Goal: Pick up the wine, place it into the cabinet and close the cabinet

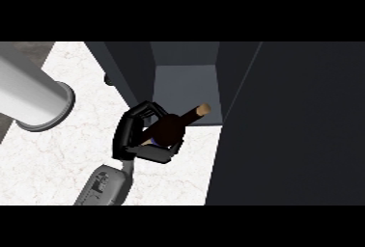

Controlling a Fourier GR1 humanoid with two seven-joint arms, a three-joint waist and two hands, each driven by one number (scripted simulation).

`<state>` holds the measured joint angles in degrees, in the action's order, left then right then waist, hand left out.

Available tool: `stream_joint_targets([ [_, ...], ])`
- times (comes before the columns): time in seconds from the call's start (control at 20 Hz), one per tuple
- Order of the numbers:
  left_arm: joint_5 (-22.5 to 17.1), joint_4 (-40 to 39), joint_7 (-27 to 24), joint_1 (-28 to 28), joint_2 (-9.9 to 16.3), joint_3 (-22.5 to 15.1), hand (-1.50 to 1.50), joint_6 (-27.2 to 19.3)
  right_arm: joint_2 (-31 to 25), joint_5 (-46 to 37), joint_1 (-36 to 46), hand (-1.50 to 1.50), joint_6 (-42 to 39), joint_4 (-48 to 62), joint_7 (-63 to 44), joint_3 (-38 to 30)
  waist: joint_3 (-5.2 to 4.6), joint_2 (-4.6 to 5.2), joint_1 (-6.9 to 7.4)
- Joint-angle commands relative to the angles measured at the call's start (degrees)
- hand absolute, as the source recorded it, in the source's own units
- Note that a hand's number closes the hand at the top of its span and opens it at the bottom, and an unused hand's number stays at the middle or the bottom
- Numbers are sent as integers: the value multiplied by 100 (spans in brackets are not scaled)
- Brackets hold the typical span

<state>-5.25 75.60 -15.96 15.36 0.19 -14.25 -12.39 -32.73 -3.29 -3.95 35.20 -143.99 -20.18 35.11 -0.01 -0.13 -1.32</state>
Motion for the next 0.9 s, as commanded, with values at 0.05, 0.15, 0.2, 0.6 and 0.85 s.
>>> stream_joint_targets([
  [0.05, -89, -949, -162, 636, -17, 337, 150, 168, 30, 135, -590, -150, -44, -1002, 8, 162, 1, 12, -30],
  [0.15, -204, -887, 28, 851, -19, 84, 150, -132, -62, 208, -598, -150, -123, -1138, 14, 36, 1, 7, -17],
  [0.2, -216, -1348, -480, 819, -19, 179, 150, -41, -27, -52, -677, -150, -37, -1184, -77, 377, -6, 10, -65],
  [0.6, -950, -2684, -747, 2090, -19, 15, 150, -388, -64, 282, -551, -150, -132, -1129, -20, 73, -5, 40, -149],
  [0.85, -1399, -3342, -865, 2621, -19, -39, 150, -554, 38, 137, -612, -150, -119, -1105, 102, 234, -7, 36, -171],
])
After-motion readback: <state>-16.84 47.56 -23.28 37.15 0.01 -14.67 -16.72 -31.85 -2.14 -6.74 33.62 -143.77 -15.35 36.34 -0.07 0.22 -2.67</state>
